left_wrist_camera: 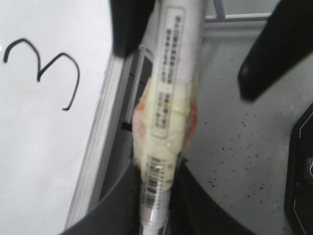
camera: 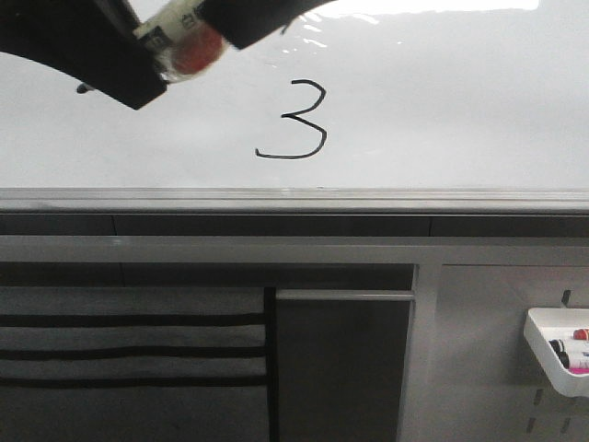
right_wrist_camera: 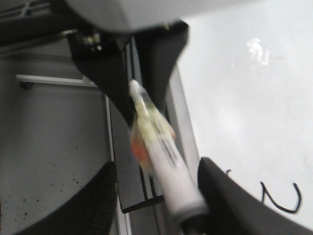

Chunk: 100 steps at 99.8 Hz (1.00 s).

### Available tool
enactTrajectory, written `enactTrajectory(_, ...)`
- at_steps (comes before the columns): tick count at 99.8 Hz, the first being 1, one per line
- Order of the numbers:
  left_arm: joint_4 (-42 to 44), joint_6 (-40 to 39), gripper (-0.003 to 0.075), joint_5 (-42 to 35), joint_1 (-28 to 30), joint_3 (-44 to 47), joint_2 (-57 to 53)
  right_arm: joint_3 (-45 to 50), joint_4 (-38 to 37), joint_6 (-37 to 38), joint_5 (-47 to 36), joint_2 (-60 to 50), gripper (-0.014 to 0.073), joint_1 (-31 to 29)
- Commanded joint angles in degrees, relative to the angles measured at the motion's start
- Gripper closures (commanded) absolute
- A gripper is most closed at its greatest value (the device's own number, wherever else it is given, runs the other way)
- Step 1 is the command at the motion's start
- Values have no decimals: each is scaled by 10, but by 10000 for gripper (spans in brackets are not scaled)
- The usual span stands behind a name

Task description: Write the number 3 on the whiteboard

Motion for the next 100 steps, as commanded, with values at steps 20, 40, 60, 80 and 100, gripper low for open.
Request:
enactTrajectory(20, -113, -145, 738, -198, 166, 40, 5, -14, 6, 109, -11, -86, 263, -104)
enactTrajectory(40, -237, -145, 738, -278, 224, 51, 71, -14, 6, 109, 37, -88, 263, -113)
enactTrajectory(60, -279, -145, 738, -331, 223, 51, 122, -14, 6, 109, 54, -88, 263, -113)
enactTrajectory(80, -283, -145, 733, -336, 223, 51, 126, -14, 6, 109, 62, -88, 263, -113)
enactTrajectory(100, -283, -145, 542, -336, 223, 51, 127, -14, 6, 109, 63, -88, 263, -113)
